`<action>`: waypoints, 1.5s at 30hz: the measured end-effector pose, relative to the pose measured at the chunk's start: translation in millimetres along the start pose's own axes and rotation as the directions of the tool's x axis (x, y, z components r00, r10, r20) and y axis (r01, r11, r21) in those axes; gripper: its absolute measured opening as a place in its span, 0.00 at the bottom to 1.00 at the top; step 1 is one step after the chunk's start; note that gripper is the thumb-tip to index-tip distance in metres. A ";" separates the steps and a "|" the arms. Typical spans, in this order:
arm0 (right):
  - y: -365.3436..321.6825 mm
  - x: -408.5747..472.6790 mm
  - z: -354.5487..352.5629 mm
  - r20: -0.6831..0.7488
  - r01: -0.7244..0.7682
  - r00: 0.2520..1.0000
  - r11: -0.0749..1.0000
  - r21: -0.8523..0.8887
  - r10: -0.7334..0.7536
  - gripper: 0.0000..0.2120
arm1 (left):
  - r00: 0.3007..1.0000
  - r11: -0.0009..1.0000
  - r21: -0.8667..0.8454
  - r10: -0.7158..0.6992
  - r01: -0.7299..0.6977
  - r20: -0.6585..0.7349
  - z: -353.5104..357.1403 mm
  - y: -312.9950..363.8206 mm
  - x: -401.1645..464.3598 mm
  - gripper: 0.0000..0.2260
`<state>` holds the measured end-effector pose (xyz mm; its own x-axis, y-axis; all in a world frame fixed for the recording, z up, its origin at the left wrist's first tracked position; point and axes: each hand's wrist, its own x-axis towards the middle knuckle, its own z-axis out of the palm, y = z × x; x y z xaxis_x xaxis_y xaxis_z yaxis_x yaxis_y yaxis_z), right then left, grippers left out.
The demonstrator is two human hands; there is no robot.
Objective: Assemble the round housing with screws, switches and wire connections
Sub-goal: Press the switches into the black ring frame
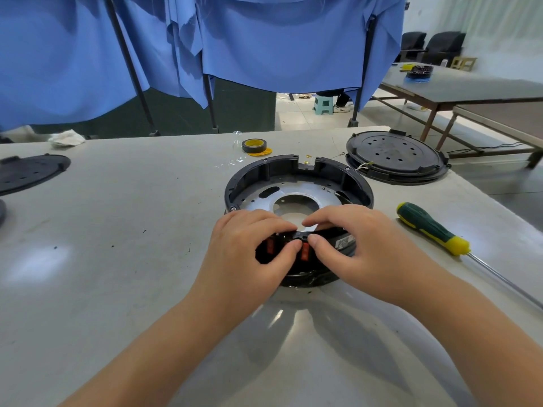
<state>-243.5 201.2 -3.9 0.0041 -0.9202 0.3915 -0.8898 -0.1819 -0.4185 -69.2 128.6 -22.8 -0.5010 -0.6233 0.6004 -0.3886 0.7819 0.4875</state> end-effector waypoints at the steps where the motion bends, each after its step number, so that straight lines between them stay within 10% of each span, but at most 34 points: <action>1: -0.7 0.1 0.0 0.001 0.000 1.000 1.000 -0.005 0.000 0.11 | 1.000 1.000 -0.017 -0.014 0.014 -0.007 0.2 1.1 0.2 0.08; 45: 4.9 1.9 -1.7 0.003 0.077 0.997 0.996 -0.032 -0.077 0.19 | 0.991 1.000 -0.016 0.002 0.000 0.135 -23.8 -14.5 7.6 0.11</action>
<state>-248.7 199.1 -3.8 0.0743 -0.9045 0.4199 -0.9010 -0.2414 -0.3605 -49.0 112.3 -10.2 -0.6016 -0.6147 0.5100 -0.3763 0.7814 0.4978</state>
